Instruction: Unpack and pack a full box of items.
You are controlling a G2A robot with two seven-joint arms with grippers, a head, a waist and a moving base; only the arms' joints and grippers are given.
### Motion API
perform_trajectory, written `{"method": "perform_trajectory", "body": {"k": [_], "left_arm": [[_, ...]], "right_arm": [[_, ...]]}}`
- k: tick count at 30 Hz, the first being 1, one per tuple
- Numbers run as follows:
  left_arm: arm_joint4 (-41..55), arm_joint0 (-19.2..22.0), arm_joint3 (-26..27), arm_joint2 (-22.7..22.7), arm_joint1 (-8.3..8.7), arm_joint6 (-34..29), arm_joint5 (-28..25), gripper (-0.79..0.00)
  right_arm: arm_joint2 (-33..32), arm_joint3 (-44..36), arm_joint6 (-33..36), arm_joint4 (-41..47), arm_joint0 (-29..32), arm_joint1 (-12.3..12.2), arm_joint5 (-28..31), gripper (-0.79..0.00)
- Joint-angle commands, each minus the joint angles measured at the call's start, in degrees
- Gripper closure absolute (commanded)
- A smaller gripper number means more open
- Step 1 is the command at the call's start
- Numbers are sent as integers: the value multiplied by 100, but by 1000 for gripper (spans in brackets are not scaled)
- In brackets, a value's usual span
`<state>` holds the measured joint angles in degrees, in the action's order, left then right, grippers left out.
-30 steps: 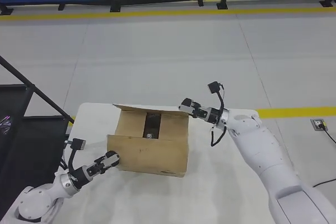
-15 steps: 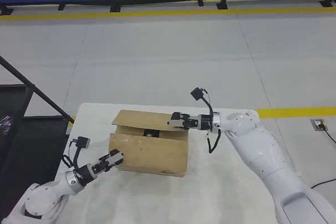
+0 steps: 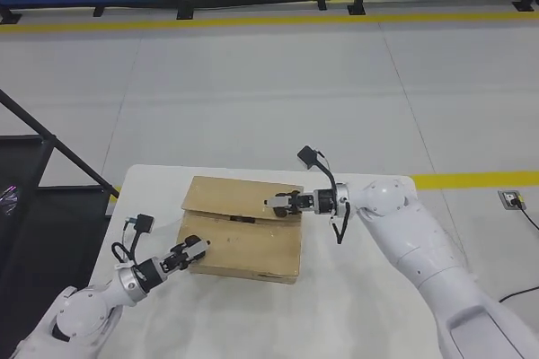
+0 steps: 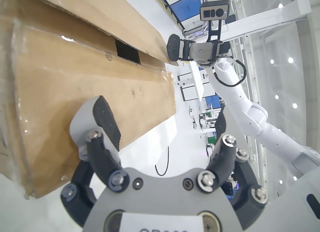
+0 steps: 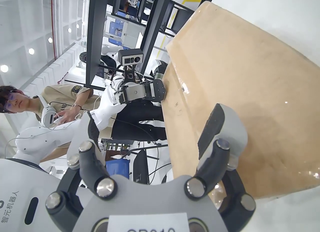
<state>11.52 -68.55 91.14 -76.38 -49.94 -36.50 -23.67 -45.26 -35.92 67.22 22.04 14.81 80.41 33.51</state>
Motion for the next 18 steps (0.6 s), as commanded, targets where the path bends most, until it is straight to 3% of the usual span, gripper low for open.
{"method": "perform_trajectory", "body": {"k": [1,10,18], "left_arm": [[-17,25,-8,19,-13,-2,-7,-785],[192,-46,21,-192,-35,71,-185,-785],[418,-424,-55,-998,16,460,-401,-785]], "right_arm": [[12,-53,-15,-39,39,5,-89,-785],[5,-256,-110,-125,403,0,-111,-785],[-138,-210,-174,-40,582,-30,7,-785]]}}
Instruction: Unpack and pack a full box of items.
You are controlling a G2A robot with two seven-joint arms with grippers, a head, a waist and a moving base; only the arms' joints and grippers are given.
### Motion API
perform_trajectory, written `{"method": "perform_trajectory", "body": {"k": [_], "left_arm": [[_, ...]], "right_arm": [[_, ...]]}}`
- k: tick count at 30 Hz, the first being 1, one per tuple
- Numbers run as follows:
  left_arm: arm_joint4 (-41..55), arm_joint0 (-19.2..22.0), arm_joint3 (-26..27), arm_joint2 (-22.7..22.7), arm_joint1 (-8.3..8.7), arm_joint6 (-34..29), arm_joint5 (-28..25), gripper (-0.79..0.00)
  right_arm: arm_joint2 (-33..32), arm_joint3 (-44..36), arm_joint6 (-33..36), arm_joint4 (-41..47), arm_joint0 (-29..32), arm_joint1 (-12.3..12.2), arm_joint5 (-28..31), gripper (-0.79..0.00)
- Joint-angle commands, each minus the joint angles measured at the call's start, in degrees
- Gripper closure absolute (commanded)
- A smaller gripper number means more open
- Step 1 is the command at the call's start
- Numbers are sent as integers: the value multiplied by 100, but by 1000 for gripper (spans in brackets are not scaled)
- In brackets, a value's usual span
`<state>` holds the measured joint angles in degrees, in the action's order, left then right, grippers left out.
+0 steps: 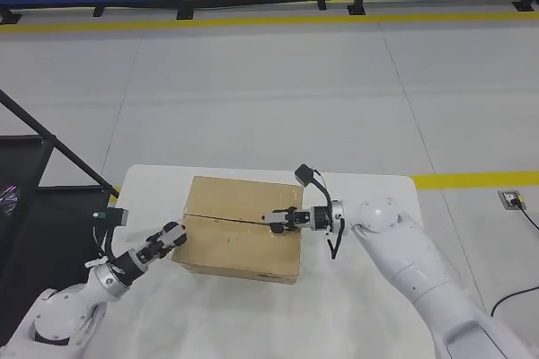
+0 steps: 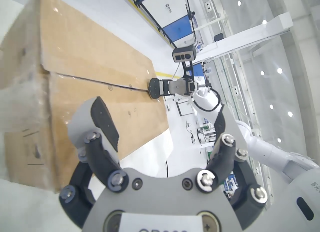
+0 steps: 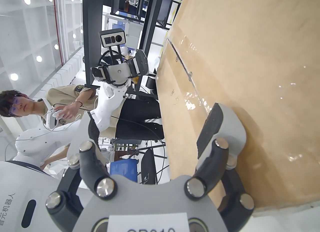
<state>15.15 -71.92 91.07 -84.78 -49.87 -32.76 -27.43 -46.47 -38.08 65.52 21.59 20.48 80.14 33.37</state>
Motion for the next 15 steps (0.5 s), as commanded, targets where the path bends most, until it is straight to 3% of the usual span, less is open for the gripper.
{"method": "perform_trajectory", "body": {"k": [1,7,9,15], "left_arm": [[117,-170,-109,-303,18,154,-39,-785],[321,-752,-377,-962,29,694,45,-785],[482,-910,-467,-1109,2,1178,239,-785],[482,-910,-467,-1109,2,1178,239,-785]], "right_arm": [[-17,6,-4,5,14,-4,21,-785],[-17,6,-4,5,14,-4,21,-785],[-17,6,-4,5,14,-4,21,-785],[-17,6,-4,5,14,-4,21,-785]]}}
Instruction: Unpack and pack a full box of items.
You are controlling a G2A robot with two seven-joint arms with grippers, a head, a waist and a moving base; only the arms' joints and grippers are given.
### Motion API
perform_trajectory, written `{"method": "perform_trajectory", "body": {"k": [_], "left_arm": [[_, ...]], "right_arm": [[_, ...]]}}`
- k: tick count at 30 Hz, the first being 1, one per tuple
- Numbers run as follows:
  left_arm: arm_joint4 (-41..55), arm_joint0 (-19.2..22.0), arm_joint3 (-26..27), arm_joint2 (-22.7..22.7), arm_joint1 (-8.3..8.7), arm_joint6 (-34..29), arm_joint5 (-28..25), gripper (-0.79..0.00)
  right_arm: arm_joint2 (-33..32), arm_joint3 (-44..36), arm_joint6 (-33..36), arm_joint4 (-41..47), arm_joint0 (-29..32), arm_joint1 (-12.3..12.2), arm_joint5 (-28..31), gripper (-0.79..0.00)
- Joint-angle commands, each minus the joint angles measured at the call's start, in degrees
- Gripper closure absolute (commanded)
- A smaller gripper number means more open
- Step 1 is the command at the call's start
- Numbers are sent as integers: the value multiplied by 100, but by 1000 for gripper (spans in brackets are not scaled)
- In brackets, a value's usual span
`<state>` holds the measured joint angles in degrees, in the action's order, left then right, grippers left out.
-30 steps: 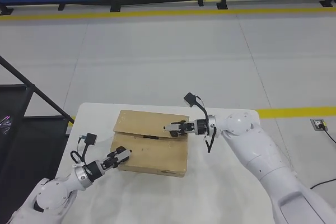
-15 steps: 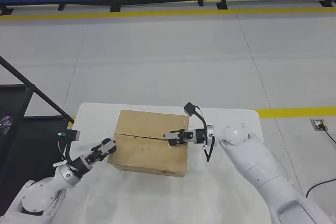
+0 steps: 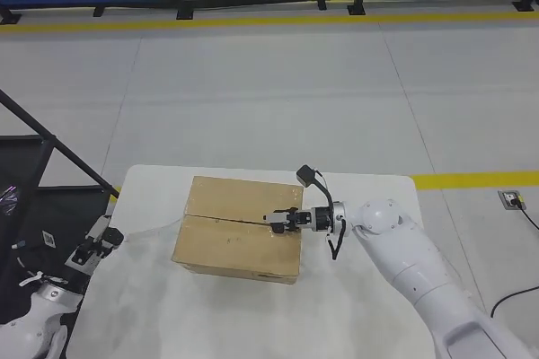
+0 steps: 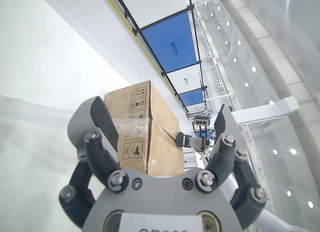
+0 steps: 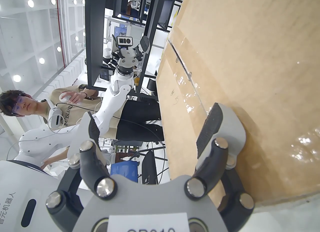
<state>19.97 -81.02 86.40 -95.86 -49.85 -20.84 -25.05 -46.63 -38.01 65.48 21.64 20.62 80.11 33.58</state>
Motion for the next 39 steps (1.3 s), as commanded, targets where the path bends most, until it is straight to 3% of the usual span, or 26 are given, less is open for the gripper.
{"method": "perform_trajectory", "body": {"k": [1,7,12,23,34,39], "left_arm": [[0,0,0,0,0,-13,1,-785],[266,-45,-140,174,-39,-171,180,-785],[175,110,-524,822,-144,-405,460,-785],[1150,1359,-1733,1878,-518,-260,861,-785],[2275,2348,-2908,2018,-754,-903,818,-785],[2380,2501,-3185,1931,-802,-1046,463,-785]], "right_arm": [[0,0,0,0,0,0,0,-785],[0,0,0,0,0,0,0,-785],[0,0,0,0,0,0,0,-785],[0,0,0,0,0,0,0,-785],[0,0,0,0,0,0,0,-785],[0,0,0,0,0,0,0,-785]]}}
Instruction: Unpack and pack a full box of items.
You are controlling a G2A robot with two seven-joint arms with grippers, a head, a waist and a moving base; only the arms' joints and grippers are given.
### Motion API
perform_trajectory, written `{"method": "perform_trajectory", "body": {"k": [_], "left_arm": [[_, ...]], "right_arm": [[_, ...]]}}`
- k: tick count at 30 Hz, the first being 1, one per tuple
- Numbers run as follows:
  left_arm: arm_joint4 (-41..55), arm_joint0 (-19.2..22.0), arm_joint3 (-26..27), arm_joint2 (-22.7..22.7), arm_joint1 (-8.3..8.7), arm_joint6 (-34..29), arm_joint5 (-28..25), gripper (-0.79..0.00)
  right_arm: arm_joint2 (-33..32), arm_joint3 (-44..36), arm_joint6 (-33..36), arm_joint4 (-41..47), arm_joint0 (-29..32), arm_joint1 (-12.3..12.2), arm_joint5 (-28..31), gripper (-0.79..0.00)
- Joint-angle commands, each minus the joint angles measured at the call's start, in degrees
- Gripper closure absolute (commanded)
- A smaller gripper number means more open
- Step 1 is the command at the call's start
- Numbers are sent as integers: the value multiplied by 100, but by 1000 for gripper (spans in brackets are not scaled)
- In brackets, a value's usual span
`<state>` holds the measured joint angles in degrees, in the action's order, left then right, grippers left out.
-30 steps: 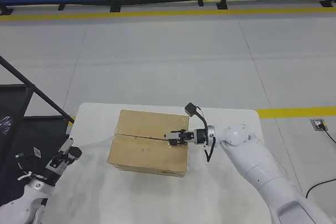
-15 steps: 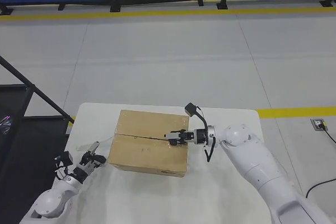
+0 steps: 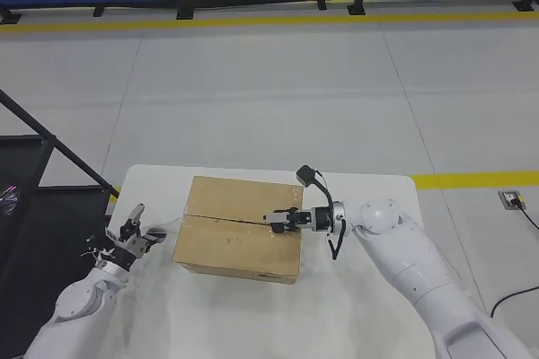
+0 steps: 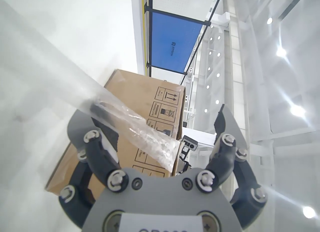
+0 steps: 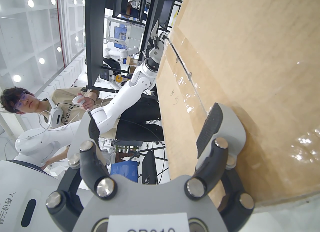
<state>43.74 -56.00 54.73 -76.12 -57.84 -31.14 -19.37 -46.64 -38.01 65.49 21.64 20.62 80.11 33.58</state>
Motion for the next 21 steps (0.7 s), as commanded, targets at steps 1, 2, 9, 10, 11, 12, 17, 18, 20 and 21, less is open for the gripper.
{"method": "perform_trajectory", "body": {"k": [1,2,9,10,11,12,17,18,20,21], "left_arm": [[14,-6,-15,-70,-3,-17,-151,-785],[7,-22,2,-111,-2,-12,-225,-785],[-709,-370,584,-430,44,727,-754,-785],[-841,-449,734,-474,50,870,-790,-785],[-954,-528,886,-521,56,997,-811,-785],[-1058,-606,1045,-569,61,1118,-822,-785],[-1551,-973,1812,-778,78,1600,-780,-785],[-1629,-1043,1959,-820,80,1666,-773,-785],[-1764,-1168,2232,-903,83,1772,-747,-785],[-1849,-1221,2357,-946,84,1835,-730,-785]], "right_arm": [[0,0,0,0,0,0,0,-785],[0,0,0,0,0,0,0,-785],[0,0,0,0,0,0,0,-785],[0,0,0,0,0,0,0,-785],[0,0,0,0,0,0,0,-785],[0,0,0,0,0,0,0,-785],[-87,-351,-222,-185,210,-64,-115,-785],[-112,-402,-222,-203,240,-79,-131,-785],[-160,-488,-209,-243,292,-108,-158,-785],[-186,-528,-203,-258,318,-123,-160,-785]]}}
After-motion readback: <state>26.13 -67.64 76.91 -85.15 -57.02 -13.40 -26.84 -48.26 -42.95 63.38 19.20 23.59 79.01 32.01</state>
